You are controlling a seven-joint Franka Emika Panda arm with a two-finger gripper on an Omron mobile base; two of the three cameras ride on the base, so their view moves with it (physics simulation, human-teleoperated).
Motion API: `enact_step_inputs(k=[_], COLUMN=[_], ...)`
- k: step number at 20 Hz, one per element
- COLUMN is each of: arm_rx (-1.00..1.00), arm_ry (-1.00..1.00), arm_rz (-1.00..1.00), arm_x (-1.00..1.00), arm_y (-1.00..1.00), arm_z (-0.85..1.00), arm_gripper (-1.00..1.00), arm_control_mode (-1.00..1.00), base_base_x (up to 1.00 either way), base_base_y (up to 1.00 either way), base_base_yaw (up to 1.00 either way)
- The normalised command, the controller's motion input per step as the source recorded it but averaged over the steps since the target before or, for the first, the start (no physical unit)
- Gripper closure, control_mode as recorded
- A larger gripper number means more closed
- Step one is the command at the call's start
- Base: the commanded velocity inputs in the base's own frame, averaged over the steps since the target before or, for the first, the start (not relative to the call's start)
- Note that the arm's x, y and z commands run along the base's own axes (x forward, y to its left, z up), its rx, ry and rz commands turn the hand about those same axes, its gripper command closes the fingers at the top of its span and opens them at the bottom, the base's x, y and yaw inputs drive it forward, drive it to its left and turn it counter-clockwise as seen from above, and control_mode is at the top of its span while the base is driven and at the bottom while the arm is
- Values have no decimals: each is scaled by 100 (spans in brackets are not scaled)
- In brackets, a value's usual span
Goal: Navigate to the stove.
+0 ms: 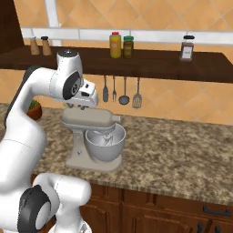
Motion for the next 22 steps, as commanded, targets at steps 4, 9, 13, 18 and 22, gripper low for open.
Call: enact_step_inputs(k=[4,9,13,18,22], arm_rx=[0,-1,0,0,0], arm_ry=[-1,-9,0,0,0], arm_rz=[2,12,0,0,0], arm_x=[-34,-52,0,0,0], arm_y=[2,32,0,0,0], arm_z=[0,0,0,0,0], arm_gripper=[-100,-100,-100,-100,-100], arm_control_mode=[-100,-100,100,100,100], base_base_x=[0,0,-55,-28,-19], base_base_y=[0,0,58,73,61], base_base_yaw=[0,0,22,31,40])
